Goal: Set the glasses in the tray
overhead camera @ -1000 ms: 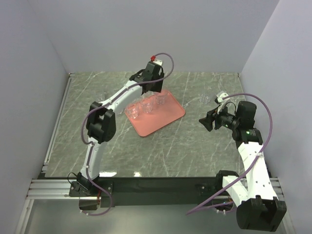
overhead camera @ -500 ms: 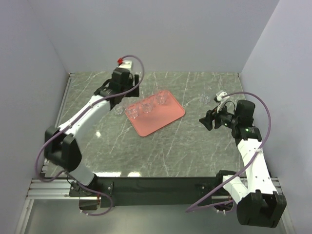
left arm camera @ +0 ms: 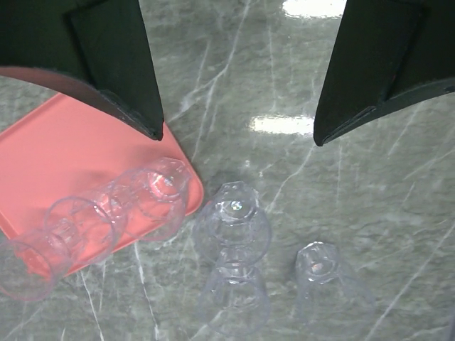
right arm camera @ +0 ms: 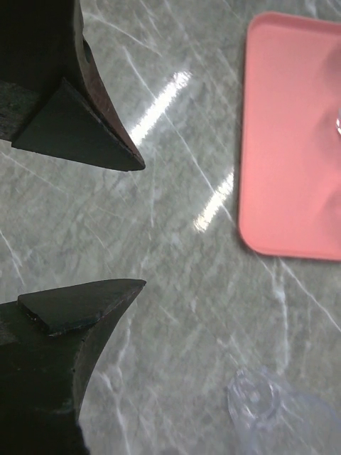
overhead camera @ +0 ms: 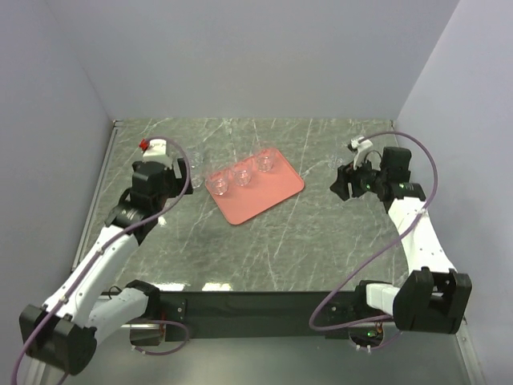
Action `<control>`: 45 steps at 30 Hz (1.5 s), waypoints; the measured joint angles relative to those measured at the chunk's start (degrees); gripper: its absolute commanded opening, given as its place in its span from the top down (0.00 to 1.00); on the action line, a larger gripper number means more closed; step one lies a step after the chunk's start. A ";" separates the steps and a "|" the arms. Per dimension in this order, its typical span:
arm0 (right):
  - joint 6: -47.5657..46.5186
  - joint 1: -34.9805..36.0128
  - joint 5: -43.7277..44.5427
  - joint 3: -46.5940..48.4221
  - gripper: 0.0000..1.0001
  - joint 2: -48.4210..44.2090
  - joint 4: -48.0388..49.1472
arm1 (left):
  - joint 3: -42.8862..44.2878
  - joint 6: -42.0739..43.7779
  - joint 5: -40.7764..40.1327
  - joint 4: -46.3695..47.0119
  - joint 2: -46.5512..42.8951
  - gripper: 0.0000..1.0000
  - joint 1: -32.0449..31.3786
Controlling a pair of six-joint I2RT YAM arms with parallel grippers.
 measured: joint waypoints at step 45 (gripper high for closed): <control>5.40 10.14 34.07 58.62 0.55 56.57 -21.77 | -6.51 1.40 -3.82 3.30 -3.82 0.07 0.02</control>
